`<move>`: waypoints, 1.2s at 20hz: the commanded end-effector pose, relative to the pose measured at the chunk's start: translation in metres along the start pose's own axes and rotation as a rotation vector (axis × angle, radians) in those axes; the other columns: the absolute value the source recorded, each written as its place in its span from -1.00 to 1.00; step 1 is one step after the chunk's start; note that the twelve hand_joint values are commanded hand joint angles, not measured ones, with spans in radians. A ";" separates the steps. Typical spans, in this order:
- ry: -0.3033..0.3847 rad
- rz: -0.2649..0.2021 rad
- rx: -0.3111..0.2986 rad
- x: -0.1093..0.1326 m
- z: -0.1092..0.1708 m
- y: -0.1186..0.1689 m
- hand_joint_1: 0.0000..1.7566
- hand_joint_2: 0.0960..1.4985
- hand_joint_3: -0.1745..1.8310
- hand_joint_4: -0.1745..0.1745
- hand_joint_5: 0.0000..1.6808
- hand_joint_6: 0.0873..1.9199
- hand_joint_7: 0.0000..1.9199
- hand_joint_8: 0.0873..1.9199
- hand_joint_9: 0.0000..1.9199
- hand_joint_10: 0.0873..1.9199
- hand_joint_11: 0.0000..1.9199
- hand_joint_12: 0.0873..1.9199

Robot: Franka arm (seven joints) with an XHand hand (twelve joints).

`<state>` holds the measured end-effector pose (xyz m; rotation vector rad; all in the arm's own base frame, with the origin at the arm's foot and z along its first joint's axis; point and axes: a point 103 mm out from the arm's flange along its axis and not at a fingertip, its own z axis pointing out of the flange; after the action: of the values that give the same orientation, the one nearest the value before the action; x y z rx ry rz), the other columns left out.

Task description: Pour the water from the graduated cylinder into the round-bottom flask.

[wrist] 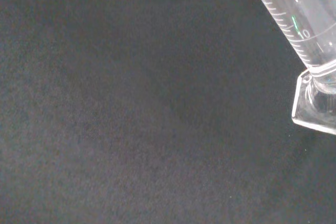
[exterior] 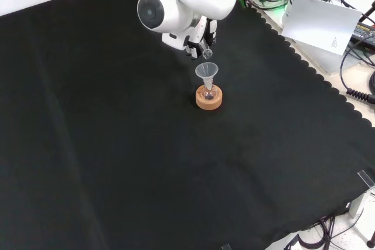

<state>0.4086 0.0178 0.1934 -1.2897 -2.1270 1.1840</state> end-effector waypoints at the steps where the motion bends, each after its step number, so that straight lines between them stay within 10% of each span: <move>1: -0.023 0.015 0.056 0.003 -0.005 0.002 0.39 0.44 -0.83 0.23 0.18 -0.02 0.10 -0.09 0.50 -1.00 0.34 -0.28; 24: -0.067 0.063 0.162 0.007 -0.019 0.002 0.39 0.43 -0.83 0.25 0.19 -0.02 0.09 -0.10 0.51 -1.00 0.34 -0.28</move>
<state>0.4186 0.0321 0.2006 -1.2642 -2.0190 1.3941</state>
